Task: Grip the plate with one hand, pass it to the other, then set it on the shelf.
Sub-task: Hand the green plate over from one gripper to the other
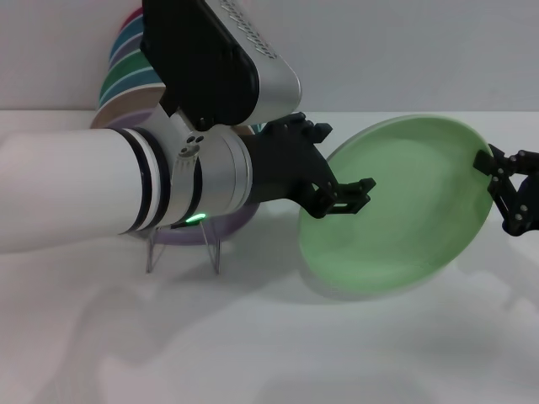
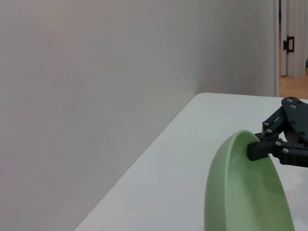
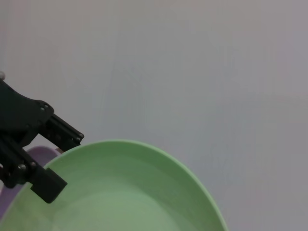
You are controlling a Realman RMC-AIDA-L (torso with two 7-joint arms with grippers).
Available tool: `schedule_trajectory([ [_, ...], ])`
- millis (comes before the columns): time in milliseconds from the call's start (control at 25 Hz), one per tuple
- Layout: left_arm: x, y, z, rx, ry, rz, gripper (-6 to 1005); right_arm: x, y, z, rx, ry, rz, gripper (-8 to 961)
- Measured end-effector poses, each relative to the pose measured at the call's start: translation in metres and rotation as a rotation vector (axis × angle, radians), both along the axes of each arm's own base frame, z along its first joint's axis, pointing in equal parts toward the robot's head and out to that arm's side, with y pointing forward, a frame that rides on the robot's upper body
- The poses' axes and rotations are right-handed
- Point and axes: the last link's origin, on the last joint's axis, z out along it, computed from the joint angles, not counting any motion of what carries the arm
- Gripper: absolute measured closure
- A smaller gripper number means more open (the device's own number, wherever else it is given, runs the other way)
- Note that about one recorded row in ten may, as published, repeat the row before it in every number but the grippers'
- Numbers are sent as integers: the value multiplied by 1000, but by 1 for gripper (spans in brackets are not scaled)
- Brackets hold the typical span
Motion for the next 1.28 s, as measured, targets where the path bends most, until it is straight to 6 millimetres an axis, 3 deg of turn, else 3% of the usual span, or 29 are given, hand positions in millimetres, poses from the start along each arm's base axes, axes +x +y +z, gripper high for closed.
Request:
schedule_trajectory([
  [880,-1,3,2,24,-14,-3,198,0,1,2,6,3,-3,932],
  [1000,-2,4,1,23,-9,-2,357,0,1,2,5,4,-4,932],
  [1280,-2,5,3,36,-12,-1,440,0,1,3,5,6,-5,933],
])
